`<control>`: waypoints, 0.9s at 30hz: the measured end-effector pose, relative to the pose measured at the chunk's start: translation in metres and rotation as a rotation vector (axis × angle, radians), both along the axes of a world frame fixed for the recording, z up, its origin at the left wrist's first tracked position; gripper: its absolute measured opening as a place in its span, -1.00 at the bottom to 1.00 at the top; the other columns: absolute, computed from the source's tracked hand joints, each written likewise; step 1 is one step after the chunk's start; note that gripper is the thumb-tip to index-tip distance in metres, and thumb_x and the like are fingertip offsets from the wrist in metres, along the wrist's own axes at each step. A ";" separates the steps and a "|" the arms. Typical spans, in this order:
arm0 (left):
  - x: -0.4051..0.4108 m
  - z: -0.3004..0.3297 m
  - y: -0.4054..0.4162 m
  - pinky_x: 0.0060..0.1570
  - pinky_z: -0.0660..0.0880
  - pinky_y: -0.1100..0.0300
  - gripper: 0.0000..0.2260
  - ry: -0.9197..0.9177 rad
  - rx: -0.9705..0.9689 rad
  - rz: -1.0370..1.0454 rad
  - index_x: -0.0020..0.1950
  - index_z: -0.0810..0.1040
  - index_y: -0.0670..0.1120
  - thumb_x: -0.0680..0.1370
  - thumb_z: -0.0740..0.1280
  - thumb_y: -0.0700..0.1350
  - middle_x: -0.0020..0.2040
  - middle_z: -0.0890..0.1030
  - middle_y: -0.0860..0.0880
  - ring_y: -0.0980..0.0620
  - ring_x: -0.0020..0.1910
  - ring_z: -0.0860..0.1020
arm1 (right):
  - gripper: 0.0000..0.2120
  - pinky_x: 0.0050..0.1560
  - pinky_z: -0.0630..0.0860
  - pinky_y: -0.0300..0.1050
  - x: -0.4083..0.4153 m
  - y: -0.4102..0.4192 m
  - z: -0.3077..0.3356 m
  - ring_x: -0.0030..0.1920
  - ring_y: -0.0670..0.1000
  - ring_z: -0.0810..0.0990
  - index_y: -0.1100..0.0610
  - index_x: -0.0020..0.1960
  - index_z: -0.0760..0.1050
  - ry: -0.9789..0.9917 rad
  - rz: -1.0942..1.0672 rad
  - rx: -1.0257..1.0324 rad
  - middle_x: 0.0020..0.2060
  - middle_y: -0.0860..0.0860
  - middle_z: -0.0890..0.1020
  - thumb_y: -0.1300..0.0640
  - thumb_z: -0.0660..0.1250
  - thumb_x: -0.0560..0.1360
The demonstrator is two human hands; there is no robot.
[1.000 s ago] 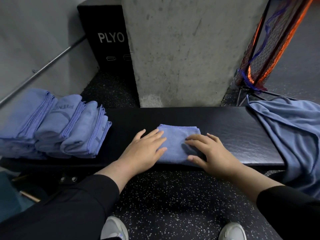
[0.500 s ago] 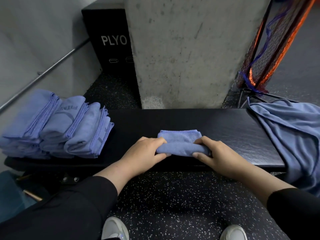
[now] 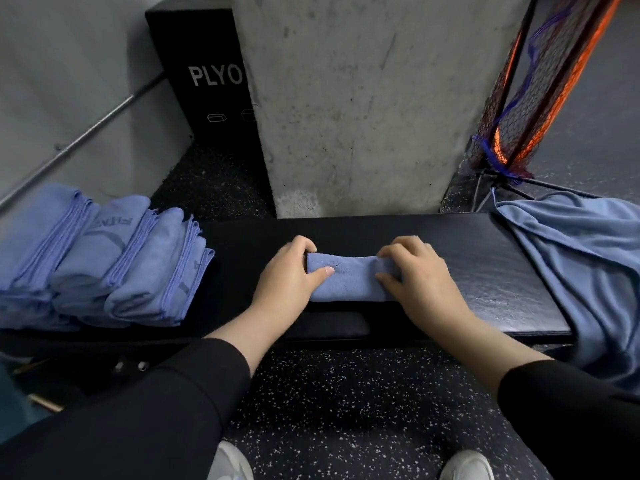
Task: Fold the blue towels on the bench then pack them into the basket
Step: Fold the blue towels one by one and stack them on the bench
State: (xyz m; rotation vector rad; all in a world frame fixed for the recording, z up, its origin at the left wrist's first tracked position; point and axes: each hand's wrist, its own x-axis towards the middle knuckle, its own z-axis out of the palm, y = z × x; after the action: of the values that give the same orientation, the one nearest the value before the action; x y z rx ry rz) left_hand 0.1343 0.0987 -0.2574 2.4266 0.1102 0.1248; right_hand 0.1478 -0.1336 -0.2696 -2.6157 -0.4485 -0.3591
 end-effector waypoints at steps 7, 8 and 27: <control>-0.006 -0.014 -0.005 0.56 0.06 -0.05 -0.48 -0.052 0.507 -0.486 0.60 0.26 0.07 0.67 0.01 0.21 0.62 0.22 0.12 0.09 0.60 0.13 | -0.62 0.39 0.30 0.04 0.001 -0.003 -0.024 0.46 -0.06 0.41 0.02 0.36 0.54 -0.039 0.145 -0.118 0.37 -0.13 0.54 -0.02 0.10 0.65; -0.007 -0.016 -0.003 0.58 -0.03 -0.07 -0.42 0.039 0.527 -0.496 0.65 0.11 0.08 0.66 -0.01 0.26 0.65 0.09 0.15 0.12 0.63 0.00 | -0.53 0.48 0.22 0.05 0.001 -0.007 -0.025 0.53 -0.11 0.28 0.00 0.45 0.45 0.054 0.157 -0.110 0.45 -0.17 0.44 -0.12 0.03 0.65; -0.018 0.015 0.023 0.01 0.50 0.23 -0.70 0.115 -0.225 -0.143 0.12 0.53 0.09 0.47 0.52 0.07 0.02 0.62 0.15 0.19 0.00 0.57 | -0.80 -0.03 0.57 -0.17 0.015 0.012 0.034 -0.05 -0.13 0.67 -0.04 0.09 0.57 0.467 0.065 0.618 -0.08 -0.09 0.72 -0.02 0.48 0.50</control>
State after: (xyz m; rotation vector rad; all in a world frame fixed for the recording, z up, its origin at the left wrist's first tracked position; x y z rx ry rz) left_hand 0.1166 0.1212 -0.2420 2.2072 0.0014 -0.0878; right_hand 0.1625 -0.1219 -0.2353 -1.9846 -0.2122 0.1278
